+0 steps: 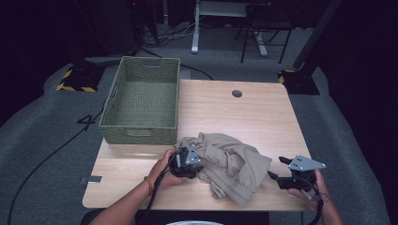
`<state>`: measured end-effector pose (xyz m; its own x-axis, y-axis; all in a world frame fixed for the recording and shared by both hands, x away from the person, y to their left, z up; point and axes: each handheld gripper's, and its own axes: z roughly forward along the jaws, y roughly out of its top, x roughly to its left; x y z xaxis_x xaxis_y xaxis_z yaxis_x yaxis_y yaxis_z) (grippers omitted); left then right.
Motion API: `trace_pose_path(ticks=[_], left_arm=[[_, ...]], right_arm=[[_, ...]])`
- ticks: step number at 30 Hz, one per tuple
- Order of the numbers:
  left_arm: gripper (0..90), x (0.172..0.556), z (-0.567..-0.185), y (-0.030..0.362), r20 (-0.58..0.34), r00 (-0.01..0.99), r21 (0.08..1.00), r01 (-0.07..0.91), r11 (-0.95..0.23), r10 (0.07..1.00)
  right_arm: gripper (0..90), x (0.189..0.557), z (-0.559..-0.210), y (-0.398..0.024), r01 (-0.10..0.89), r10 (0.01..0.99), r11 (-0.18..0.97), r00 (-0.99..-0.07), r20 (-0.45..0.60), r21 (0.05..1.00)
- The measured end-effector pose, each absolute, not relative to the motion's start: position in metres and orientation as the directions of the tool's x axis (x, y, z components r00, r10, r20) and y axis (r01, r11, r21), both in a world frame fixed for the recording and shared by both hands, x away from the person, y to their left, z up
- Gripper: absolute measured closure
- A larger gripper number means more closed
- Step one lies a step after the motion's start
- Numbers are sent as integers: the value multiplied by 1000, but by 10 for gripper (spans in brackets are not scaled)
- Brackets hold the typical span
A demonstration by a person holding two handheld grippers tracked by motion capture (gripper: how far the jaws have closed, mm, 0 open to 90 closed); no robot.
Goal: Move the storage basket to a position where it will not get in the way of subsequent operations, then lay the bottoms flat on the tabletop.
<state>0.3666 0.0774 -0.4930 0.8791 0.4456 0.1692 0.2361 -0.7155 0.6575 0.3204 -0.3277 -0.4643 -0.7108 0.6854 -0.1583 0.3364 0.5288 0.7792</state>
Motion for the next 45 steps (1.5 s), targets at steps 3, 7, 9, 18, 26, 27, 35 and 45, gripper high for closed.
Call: trace_pose_path(ticks=[3, 7, 9, 18, 26, 27, 35, 45], left_arm=[[429, 367, -493, 81, 165, 879, 660, 238, -713, 447], [434, 366, -494, 82, 167, 877, 663, 238, -710, 450], [434, 366, -494, 82, 167, 877, 664, 238, -709, 451], [432, 366, -494, 84, 164, 880, 671, 232, -705, 445], [308, 362, -491, 91, 138, 893, 703, 216, -678, 428], [288, 361, -488, 93, 136, 894, 709, 213, -672, 427], [226, 361, -463, 111, 116, 880, 769, 214, -603, 461], [236, 358, -454, 108, 184, 867, 759, 174, -627, 463]], right_arm=[[282, 310, -454, -315, 280, 655, 515, -739, -161, 810], [283, 299, -443, -293, 202, 587, 522, -790, -177, 829], [274, 294, -439, -281, 172, 542, 524, -823, -171, 834], [282, 294, -473, -232, 139, 412, 645, -892, -188, 751], [731, 304, -484, -232, 134, 397, 658, -898, -190, 741], [763, 304, -483, -233, 131, 399, 655, -896, -194, 744], [816, 310, -459, -249, 170, 464, 522, -879, -111, 836], [821, 348, -415, -269, 265, 629, 298, -777, 20, 917]])
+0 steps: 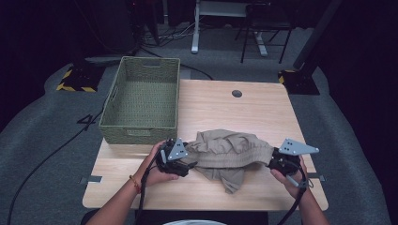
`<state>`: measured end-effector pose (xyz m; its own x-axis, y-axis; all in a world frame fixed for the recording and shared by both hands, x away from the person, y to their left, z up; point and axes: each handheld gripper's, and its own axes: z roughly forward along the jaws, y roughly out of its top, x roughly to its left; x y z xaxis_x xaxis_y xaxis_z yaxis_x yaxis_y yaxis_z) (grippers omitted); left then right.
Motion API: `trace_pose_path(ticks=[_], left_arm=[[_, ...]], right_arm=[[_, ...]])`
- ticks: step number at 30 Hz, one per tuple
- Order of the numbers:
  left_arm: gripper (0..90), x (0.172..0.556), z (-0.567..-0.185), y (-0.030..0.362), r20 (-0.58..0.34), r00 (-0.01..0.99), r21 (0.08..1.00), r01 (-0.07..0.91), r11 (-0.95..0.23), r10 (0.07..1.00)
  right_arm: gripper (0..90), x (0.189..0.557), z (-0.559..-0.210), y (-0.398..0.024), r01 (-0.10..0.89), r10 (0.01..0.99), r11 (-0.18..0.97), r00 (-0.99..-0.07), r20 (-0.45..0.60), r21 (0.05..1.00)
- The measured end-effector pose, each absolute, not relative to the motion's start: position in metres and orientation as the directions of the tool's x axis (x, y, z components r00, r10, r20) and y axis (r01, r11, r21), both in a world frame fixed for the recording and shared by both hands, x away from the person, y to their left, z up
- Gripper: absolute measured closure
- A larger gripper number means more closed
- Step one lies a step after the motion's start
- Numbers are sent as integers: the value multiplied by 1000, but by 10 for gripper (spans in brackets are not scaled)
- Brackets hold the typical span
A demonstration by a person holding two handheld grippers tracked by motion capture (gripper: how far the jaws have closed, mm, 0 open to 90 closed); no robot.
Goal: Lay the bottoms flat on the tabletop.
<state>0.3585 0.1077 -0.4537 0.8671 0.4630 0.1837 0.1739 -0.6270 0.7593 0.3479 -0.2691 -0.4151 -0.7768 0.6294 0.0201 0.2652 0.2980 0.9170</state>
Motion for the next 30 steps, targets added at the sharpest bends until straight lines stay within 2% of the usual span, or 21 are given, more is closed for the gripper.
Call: trace_pose_path(ticks=[4, 8, 11, 14, 19, 20, 21, 22, 25, 29, 30], left_arm=[[237, 358, -455, 103, 169, 880, 758, 171, -629, 443], [228, 363, -465, 86, 207, 884, 695, 169, -698, 420], [235, 373, -474, 75, 224, 868, 646, 208, -734, 443], [349, 382, -482, 66, 221, 865, 607, 240, -758, 451], [533, 385, -485, 62, 243, 864, 590, 229, -774, 441], [644, 385, -483, 62, 246, 875, 582, 210, -786, 417], [827, 385, -484, 62, 269, 860, 581, 215, -785, 434], [886, 385, -485, 63, 280, 859, 569, 210, -795, 428], [900, 386, -486, 65, 262, 868, 569, 215, -794, 422], [900, 386, -479, 70, 241, 865, 628, 207, -751, 440], [848, 387, -478, 70, 229, 868, 654, 199, -730, 442]], right_arm=[[825, 371, -413, -271, 325, 672, 279, -739, 59, 904], [828, 388, -414, -269, 362, 691, 285, -719, 71, 887], [830, 393, -416, -270, 376, 686, 294, -724, 81, 879], [831, 392, -419, -273, 376, 673, 307, -735, 79, 874], [833, 385, -422, -281, 369, 668, 322, -741, 67, 872], [833, 384, -422, -283, 372, 669, 320, -740, 70, 871], [834, 383, -423, -285, 375, 670, 319, -738, 73, 870], [835, 381, -424, -286, 374, 670, 321, -739, 70, 870], [838, 379, -424, -290, 371, 676, 317, -734, 66, 873], [838, 376, -422, -296, 370, 680, 311, -730, 67, 876], [839, 376, -422, -297, 369, 677, 308, -732, 71, 877]])
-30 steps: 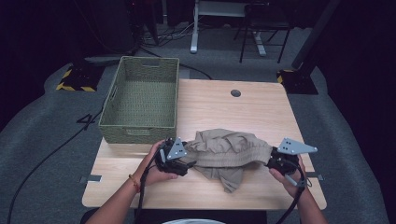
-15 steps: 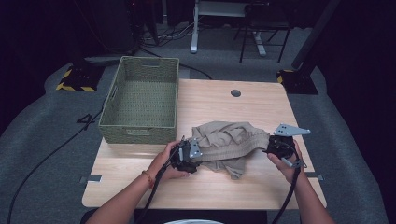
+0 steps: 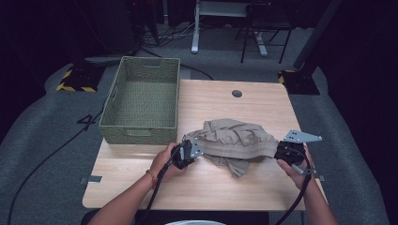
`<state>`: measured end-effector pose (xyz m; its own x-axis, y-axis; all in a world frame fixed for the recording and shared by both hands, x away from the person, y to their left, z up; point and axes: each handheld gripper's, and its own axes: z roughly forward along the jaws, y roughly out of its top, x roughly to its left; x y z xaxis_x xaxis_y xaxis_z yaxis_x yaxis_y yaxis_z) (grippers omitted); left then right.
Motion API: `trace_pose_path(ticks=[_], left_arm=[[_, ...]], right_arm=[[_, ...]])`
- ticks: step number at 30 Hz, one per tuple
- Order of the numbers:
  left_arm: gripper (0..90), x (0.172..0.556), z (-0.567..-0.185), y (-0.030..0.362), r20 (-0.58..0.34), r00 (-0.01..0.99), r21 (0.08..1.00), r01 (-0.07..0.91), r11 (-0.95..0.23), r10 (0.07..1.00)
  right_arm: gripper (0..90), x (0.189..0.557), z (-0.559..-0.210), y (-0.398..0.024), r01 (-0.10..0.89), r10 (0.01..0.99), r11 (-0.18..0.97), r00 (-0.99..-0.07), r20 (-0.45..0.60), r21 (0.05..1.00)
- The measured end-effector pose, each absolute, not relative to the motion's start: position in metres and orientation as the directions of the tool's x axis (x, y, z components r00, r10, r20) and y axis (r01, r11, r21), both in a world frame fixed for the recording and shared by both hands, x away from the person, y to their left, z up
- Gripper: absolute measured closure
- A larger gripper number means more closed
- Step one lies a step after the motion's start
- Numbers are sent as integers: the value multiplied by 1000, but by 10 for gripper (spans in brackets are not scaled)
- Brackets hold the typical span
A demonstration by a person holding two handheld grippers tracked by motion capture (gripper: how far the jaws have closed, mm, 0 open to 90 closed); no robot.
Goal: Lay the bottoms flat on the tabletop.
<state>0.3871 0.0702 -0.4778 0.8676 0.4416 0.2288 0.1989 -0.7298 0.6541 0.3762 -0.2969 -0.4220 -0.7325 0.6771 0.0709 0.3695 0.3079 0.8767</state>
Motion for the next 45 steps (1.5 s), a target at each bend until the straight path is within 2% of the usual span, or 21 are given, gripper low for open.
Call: trace_pose_path(ticks=[1, 4, 5, 10, 14, 17, 19, 23, 25, 28, 34, 41, 45], left_arm=[[662, 387, -477, 70, 223, 865, 669, 198, -716, 448], [379, 389, -478, 61, 219, 854, 688, 208, -695, 472], [312, 389, -479, 57, 219, 851, 688, 213, -694, 478], [217, 394, -484, 37, 250, 857, 679, 177, -713, 451], [217, 400, -488, 28, 265, 844, 661, 193, -725, 466], [290, 406, -491, 26, 291, 829, 646, 198, -737, 477], [392, 408, -492, 27, 304, 816, 642, 205, -739, 491], [664, 410, -489, 32, 325, 814, 648, 179, -740, 481], [752, 409, -486, 34, 333, 809, 652, 173, -739, 484], [771, 406, -476, 38, 334, 810, 672, 154, -724, 482], [770, 396, -433, 56, 269, 820, 753, 148, -641, 505], [757, 387, -381, 59, 302, 801, 781, 103, -616, 517], [759, 397, -371, 48, 342, 791, 761, 84, -643, 508]], right_arm=[[837, 376, -422, -297, 374, 678, 306, -731, 75, 875], [835, 377, -424, -295, 378, 673, 319, -736, 73, 869], [834, 378, -425, -293, 381, 672, 322, -736, 74, 867], [827, 381, -430, -286, 384, 655, 350, -752, 69, 854], [827, 382, -432, -282, 384, 640, 370, -766, 68, 846], [828, 382, -432, -281, 380, 624, 376, -778, 72, 845], [831, 381, -433, -279, 376, 617, 387, -784, 67, 842], [832, 379, -434, -275, 366, 602, 413, -797, 52, 834], [832, 379, -434, -274, 363, 600, 415, -799, 50, 834], [834, 378, -432, -274, 359, 603, 410, -796, 46, 839], [833, 370, -411, -282, 337, 611, 358, -790, 55, 871], [825, 361, -374, -287, 288, 625, 290, -779, 48, 913], [824, 368, -362, -290, 280, 645, 255, -762, 53, 926]])
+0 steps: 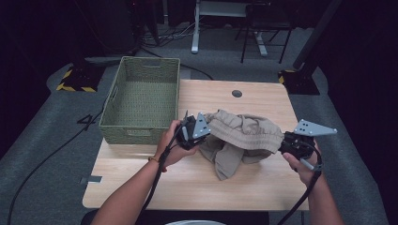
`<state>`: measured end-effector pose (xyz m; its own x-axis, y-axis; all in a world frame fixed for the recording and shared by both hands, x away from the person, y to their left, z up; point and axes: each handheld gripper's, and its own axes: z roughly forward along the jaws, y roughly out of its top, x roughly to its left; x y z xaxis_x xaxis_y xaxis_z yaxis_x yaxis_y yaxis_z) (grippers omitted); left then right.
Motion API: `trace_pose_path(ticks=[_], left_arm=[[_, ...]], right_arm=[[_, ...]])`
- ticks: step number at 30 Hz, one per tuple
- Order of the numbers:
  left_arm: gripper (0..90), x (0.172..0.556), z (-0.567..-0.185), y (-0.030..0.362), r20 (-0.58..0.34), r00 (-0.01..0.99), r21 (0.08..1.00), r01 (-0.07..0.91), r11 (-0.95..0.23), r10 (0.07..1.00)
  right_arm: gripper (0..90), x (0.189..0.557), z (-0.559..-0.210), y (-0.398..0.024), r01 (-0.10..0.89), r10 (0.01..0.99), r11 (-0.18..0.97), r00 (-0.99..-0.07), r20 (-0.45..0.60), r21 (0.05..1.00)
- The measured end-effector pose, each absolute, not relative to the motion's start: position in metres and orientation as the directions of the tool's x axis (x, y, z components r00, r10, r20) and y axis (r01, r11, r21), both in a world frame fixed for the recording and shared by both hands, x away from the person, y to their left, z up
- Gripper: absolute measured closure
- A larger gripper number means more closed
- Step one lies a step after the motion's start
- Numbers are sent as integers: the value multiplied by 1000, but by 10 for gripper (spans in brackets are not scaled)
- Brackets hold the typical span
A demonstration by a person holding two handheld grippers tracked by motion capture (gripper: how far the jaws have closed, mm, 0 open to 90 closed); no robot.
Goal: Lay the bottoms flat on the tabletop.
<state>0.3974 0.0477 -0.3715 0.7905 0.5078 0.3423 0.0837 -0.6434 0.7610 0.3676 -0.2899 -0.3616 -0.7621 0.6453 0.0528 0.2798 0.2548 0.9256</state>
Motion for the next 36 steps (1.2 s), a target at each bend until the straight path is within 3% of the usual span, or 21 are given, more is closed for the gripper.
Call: trace_pose_path(ticks=[3, 9, 11, 14, 17, 19, 23, 28, 30, 34, 36], left_arm=[[759, 416, -375, 36, 327, 791, 751, 115, -651, 517], [712, 464, -404, 14, 261, 775, 716, 245, -654, 575], [650, 477, -415, 10, 234, 760, 704, 297, -645, 606], [489, 485, -426, 6, 218, 727, 713, 337, -615, 651], [320, 481, -428, 6, 197, 724, 750, 324, -577, 661], [281, 474, -426, 7, 173, 748, 781, 292, -552, 640], [243, 456, -425, 7, 157, 793, 821, 226, -524, 588], [275, 424, -444, -11, 189, 856, 800, 149, -581, 481], [287, 419, -455, -19, 145, 882, 785, 173, -595, 449], [314, 419, -475, -36, 155, 888, 734, 190, -652, 433], [314, 427, -483, -42, 95, 894, 719, 243, -651, 438]], right_arm=[[820, 382, -358, -291, 301, 690, 250, -722, 49, 920], [836, 434, -381, -304, 479, 758, 149, -617, 211, 865], [841, 451, -393, -307, 549, 769, 114, -577, 276, 828], [847, 477, -412, -313, 643, 798, 65, -493, 348, 763], [847, 501, -433, -319, 733, 830, 22, -393, 397, 680], [846, 510, -443, -323, 769, 843, 7, -348, 410, 639], [845, 523, -458, -328, 814, 862, 2, -296, 412, 582], [844, 526, -465, -330, 823, 869, 5, -284, 404, 568], [844, 526, -468, -329, 829, 874, 28, -291, 389, 558], [844, 526, -472, -328, 838, 875, 45, -296, 384, 544], [844, 526, -474, -327, 843, 871, 56, -303, 386, 535]])
